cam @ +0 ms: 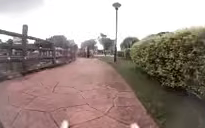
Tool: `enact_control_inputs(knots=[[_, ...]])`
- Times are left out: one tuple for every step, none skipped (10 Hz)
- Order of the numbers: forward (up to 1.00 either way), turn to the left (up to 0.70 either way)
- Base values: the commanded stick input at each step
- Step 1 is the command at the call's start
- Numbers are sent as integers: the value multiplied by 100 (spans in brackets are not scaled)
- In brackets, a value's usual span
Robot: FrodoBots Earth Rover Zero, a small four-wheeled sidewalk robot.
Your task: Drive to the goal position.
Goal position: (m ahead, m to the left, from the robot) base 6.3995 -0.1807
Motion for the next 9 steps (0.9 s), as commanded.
enact_control_inputs(knots=[[70, 0], [70, 0], [70, 0], [70, 0], [70, 0], [70, 0], [70, 0], [70, 18], [70, 35]])
